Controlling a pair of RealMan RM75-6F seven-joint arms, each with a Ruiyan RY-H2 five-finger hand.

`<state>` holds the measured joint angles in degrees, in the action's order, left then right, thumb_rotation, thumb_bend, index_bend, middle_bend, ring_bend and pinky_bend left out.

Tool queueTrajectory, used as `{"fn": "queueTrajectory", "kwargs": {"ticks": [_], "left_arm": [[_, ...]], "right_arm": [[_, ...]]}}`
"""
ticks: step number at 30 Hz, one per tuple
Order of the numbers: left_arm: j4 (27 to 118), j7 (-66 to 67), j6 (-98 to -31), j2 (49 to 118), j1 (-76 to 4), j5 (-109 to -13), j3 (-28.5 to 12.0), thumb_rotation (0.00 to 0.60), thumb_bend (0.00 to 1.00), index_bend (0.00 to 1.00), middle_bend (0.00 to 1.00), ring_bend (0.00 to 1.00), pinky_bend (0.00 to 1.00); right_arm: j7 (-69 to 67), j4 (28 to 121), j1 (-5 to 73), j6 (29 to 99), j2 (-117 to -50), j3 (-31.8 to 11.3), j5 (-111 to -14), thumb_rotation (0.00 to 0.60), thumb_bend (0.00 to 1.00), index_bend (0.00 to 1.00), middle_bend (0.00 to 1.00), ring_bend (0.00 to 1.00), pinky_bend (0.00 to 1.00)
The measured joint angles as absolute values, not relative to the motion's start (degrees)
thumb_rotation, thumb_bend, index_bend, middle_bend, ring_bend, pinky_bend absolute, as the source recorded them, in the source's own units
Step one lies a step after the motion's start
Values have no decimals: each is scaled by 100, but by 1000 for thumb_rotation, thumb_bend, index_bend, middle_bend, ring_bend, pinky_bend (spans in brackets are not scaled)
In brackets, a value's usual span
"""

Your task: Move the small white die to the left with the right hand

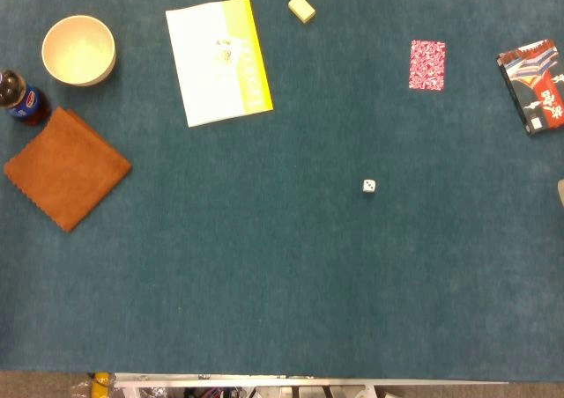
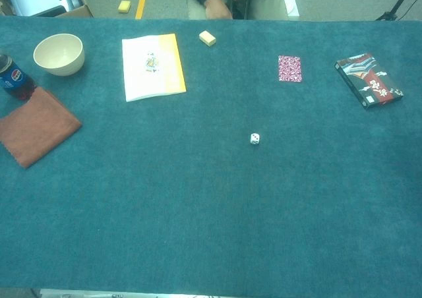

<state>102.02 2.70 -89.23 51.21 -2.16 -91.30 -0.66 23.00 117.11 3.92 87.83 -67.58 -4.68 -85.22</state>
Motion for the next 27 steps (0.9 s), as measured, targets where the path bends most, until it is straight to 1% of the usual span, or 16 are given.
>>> {"fn": "queueTrajectory", "kwargs": {"ticks": [12, 16, 20, 23, 27], "left_arm": [[10198, 263, -8948, 5104, -199, -9150, -52, 600, 410, 205, 275, 173, 141], [10215, 279, -8932, 5092, -216, -9232, -31, 600, 410, 205, 275, 173, 140], [10213, 281, -8907, 5086, -237, -9287, -14, 600, 410, 205, 275, 173, 140], [10214, 259, -8898, 5059, -250, -9338, 1, 600, 410, 205, 275, 173, 141], [10218, 239, -8918, 5019, -240, -9395, 31, 600, 410, 204, 275, 173, 141]], "right_arm": [[2293, 11751, 463, 8655, -6740, -459, -8578, 600, 252, 290, 263, 103, 144], [2341, 11852, 617, 8405, -6713, -476, -8594, 600, 254, 340, 263, 103, 144], [2475, 11976, 893, 7997, -6720, -539, -8544, 600, 262, 387, 275, 102, 147], [2667, 12064, 1156, 7652, -6773, -621, -8407, 600, 262, 459, 296, 103, 155], [3104, 12162, 1510, 7289, -6945, -747, -8148, 600, 242, 473, 304, 102, 159]]}}
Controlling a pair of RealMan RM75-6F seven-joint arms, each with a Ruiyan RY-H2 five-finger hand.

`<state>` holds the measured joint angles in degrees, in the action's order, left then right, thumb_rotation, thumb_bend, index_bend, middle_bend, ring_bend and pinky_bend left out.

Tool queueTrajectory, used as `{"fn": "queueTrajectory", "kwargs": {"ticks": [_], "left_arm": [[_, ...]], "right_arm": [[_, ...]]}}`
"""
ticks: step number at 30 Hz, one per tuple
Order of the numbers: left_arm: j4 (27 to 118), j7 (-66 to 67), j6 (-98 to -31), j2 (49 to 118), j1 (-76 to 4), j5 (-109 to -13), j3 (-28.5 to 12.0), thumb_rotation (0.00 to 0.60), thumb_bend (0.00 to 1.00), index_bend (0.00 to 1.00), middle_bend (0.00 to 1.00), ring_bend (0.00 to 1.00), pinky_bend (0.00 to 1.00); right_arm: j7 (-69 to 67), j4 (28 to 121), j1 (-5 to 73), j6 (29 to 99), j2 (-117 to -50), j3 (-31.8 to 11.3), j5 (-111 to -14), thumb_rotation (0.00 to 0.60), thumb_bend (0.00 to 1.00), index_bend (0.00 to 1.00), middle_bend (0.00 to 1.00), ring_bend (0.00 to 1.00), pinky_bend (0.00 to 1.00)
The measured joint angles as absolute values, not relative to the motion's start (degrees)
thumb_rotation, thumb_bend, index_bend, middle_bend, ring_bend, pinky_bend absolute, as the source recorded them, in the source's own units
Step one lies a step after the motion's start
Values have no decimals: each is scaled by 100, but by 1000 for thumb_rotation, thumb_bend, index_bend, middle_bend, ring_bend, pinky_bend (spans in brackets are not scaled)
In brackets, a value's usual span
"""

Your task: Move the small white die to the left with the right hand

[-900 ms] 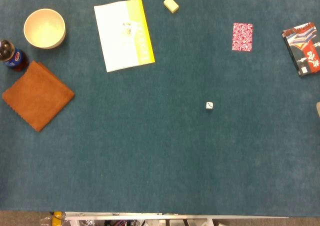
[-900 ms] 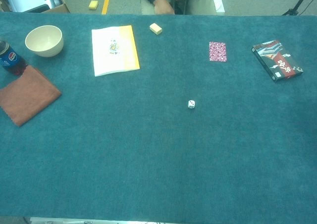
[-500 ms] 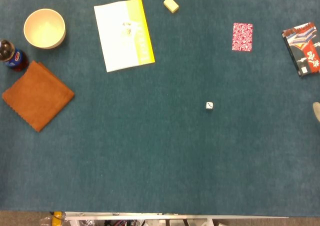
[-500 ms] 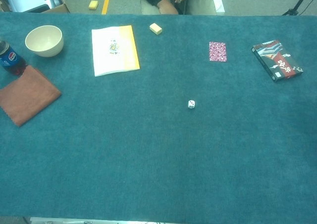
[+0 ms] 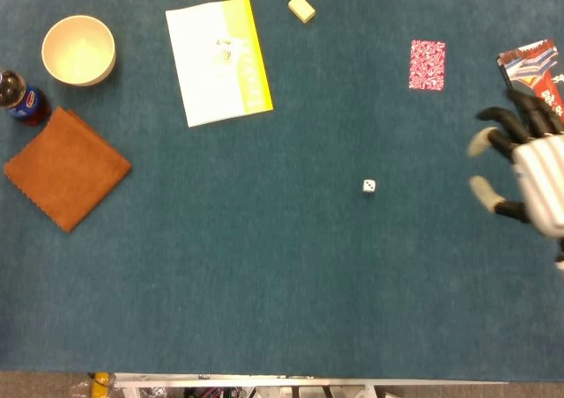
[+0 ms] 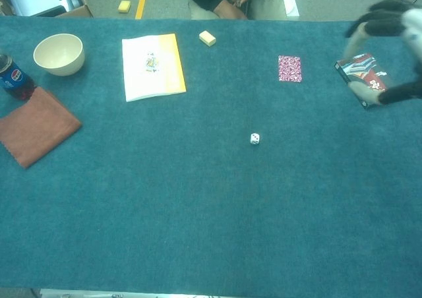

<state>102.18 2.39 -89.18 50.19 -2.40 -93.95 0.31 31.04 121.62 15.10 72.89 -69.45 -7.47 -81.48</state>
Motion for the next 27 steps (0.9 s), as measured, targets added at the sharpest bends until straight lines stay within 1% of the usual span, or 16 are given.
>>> {"fn": "queueTrajectory", "kwargs": {"ticks": [4, 9, 15, 20, 27], "left_arm": [[10227, 247, -8942, 5000, -231, -9468, 56, 600, 410, 205, 275, 173, 141], [10276, 295, -8936, 4981, -237, -9538, 84, 600, 410, 205, 275, 173, 141], [10303, 330, -8910, 4971, -246, -9532, 93, 600, 410, 205, 275, 173, 141], [10316, 358, -8889, 4990, -258, -9553, 103, 600, 410, 205, 275, 173, 141], [10302, 355, -8890, 5005, -248, -9531, 110, 600, 410, 205, 275, 173, 141]], "right_arm": [[3510, 12177, 1882, 6949, -7202, -888, -7727, 600, 205, 473, 304, 103, 159], [3934, 12029, 2356, 6616, -7586, -1080, -6951, 600, 172, 473, 304, 102, 159], [4447, 11663, 2951, 6379, -8084, -1240, -6010, 600, 169, 473, 304, 102, 159], [4843, 11277, 3414, 6274, -8514, -1234, -5389, 600, 170, 473, 304, 103, 159], [5213, 10731, 3867, 6243, -9020, -1065, -4901, 600, 172, 480, 304, 103, 159]]}}
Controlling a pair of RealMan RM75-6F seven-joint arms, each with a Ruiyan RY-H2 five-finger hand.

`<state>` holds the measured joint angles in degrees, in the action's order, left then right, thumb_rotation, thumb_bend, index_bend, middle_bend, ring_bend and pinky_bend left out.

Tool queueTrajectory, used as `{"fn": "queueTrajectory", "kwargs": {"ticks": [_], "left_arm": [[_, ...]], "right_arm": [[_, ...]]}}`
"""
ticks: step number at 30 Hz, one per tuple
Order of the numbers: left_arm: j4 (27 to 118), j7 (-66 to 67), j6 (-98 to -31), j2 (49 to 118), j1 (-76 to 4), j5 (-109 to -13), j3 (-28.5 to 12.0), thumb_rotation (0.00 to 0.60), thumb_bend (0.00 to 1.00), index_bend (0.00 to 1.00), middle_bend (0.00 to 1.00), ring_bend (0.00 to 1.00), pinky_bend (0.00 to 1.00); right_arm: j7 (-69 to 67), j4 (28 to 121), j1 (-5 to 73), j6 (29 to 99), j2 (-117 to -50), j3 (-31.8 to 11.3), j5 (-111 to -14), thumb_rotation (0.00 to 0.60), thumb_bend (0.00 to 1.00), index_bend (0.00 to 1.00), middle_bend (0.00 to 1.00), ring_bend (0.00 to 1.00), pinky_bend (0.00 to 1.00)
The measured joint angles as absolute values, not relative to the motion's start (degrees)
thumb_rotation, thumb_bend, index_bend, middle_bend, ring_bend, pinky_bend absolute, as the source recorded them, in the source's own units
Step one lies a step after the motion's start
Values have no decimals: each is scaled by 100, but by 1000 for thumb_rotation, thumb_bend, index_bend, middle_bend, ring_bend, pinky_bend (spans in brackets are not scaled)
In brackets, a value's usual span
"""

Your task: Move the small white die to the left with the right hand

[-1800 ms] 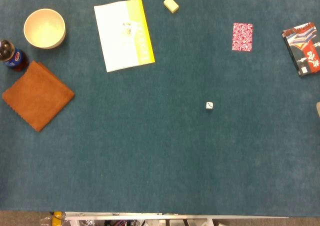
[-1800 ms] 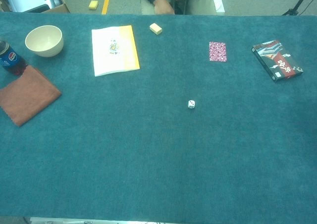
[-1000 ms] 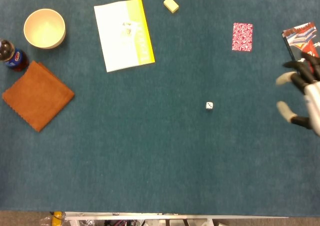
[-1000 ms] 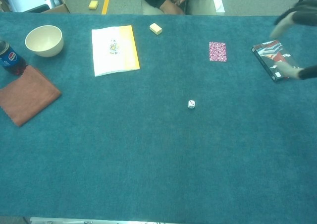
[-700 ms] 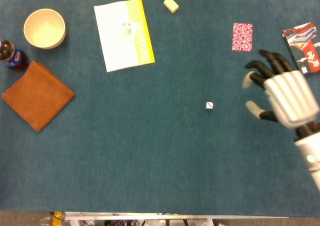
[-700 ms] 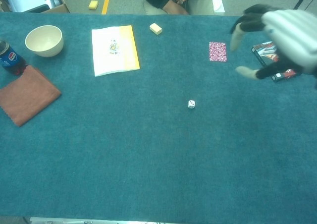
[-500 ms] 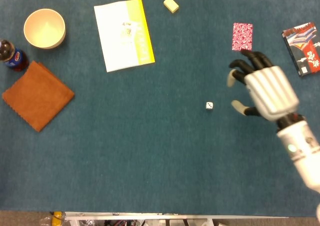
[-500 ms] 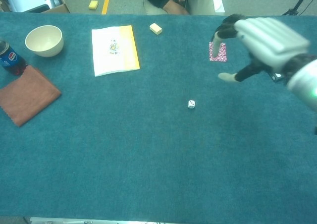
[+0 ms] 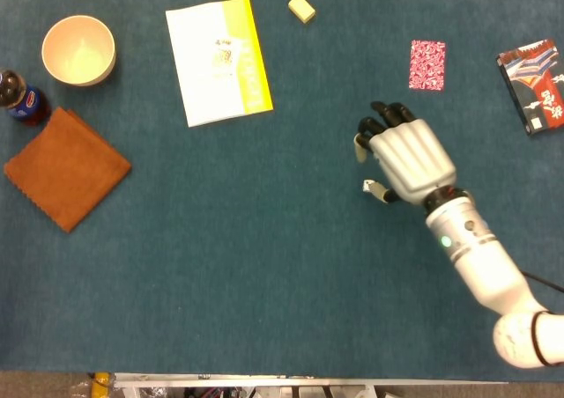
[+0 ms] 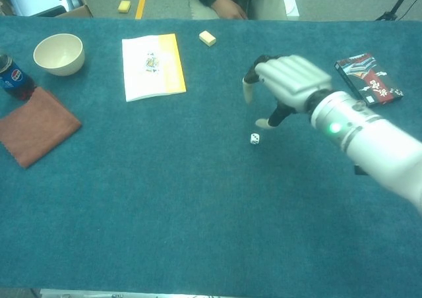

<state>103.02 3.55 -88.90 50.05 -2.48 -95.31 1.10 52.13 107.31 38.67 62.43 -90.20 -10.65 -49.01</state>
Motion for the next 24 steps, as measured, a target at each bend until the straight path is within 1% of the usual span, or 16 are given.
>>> {"fn": "queueTrajectory", "kwargs": {"ticks": [14, 24], "left_arm": [[10209, 282, -8903, 5063, -241, -9546, 128, 600, 410, 205, 275, 173, 141], [10126, 187, -8922, 5084, -226, -9521, 134, 600, 410, 205, 275, 173, 141]], "right_arm": [[5427, 10065, 4152, 6388, -9401, -601, -4563, 600, 171, 481, 304, 103, 159], [5453, 9676, 4266, 6394, -9651, -457, -4333, 600, 173, 486, 304, 102, 159]]}}
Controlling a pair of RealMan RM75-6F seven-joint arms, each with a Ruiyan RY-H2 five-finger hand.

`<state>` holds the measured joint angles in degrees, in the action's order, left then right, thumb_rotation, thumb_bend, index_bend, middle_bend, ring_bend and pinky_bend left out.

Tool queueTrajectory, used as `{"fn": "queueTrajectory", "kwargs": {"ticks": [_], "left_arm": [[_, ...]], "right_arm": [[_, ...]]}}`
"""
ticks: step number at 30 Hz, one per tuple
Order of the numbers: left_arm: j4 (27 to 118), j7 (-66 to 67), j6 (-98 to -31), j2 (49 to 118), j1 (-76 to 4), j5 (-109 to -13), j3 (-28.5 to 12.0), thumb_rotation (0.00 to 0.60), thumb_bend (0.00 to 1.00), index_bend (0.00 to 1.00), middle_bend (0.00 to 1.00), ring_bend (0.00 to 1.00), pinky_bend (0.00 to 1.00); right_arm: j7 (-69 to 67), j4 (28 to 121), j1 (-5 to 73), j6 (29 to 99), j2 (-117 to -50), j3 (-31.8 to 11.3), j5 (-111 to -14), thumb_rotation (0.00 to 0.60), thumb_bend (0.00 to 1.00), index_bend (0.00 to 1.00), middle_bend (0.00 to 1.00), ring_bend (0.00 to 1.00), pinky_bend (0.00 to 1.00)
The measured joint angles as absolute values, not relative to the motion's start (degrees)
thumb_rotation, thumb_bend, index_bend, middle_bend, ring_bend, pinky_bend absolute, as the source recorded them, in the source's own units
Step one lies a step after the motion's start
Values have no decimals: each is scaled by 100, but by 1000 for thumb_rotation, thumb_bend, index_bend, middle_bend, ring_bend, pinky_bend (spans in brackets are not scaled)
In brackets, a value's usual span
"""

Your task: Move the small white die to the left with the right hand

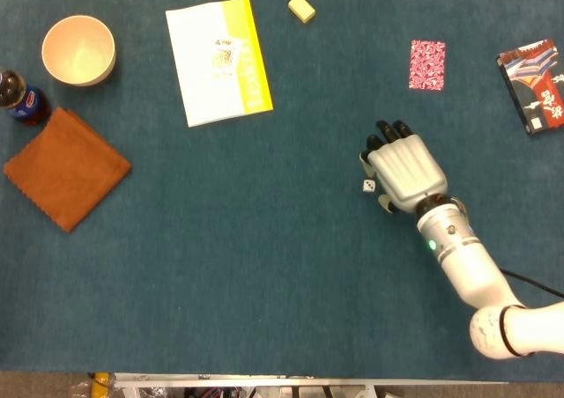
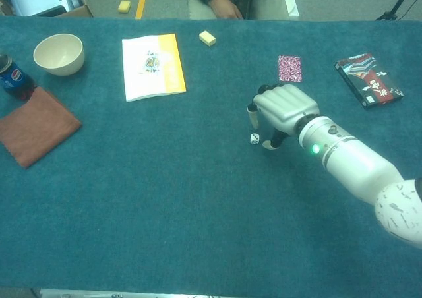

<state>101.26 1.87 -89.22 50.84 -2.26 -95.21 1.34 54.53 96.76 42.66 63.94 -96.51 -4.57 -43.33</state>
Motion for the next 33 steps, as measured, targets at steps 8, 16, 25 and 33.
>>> {"fn": "queueTrajectory", "kwargs": {"ticks": [8, 16, 25, 33], "left_arm": [[10077, 141, -8905, 5107, -249, -9513, 122, 600, 410, 205, 274, 173, 141], [10032, 100, -8901, 5118, -247, -9473, 118, 600, 410, 205, 274, 173, 141], [9987, 66, -8915, 5125, -240, -9458, 116, 600, 410, 205, 274, 173, 141], [9965, 42, -8923, 5126, -239, -9437, 108, 600, 410, 205, 274, 173, 141]], "right_arm": [[5480, 9440, 4377, 6396, -9838, -440, -4210, 600, 176, 492, 304, 103, 159], [5523, 9266, 4466, 6381, -9982, -440, -4066, 600, 183, 505, 304, 103, 159], [5512, 9137, 4543, 6371, -10086, -450, -3983, 600, 210, 527, 304, 103, 159], [5497, 9070, 4586, 6370, -10143, -451, -3932, 600, 240, 547, 304, 103, 159]]}}
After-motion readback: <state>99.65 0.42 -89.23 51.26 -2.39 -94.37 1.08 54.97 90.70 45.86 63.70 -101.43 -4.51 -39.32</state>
